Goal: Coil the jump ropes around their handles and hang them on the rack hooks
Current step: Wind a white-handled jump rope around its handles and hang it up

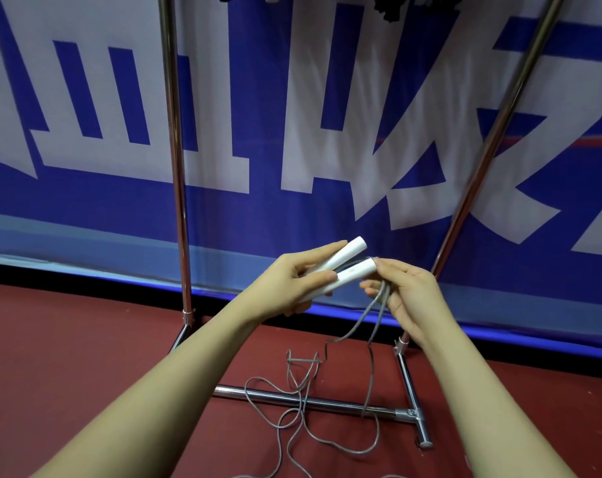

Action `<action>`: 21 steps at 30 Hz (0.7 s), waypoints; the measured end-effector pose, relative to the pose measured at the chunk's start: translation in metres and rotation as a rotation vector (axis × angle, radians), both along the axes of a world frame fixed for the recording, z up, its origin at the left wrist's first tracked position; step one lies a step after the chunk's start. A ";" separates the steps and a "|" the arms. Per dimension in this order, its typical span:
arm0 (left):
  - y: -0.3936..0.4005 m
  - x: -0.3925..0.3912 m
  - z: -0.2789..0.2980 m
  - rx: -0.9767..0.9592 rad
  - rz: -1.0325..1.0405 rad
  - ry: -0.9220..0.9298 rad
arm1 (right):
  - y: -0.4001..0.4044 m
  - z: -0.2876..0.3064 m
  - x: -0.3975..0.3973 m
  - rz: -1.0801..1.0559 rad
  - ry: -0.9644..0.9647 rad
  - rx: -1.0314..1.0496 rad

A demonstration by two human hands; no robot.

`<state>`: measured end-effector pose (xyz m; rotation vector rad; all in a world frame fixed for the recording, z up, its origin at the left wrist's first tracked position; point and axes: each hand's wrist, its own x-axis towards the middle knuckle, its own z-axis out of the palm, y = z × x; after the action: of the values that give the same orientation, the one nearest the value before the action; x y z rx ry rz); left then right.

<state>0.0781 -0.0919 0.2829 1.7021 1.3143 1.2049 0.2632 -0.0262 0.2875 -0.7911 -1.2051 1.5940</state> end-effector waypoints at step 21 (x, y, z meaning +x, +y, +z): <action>-0.003 0.003 -0.002 -0.210 -0.126 -0.070 | -0.004 -0.001 0.001 -0.158 -0.091 0.308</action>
<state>0.0816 -0.0947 0.2812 1.5540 1.2263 1.0076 0.2640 -0.0305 0.2863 -0.7441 -1.3780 1.2181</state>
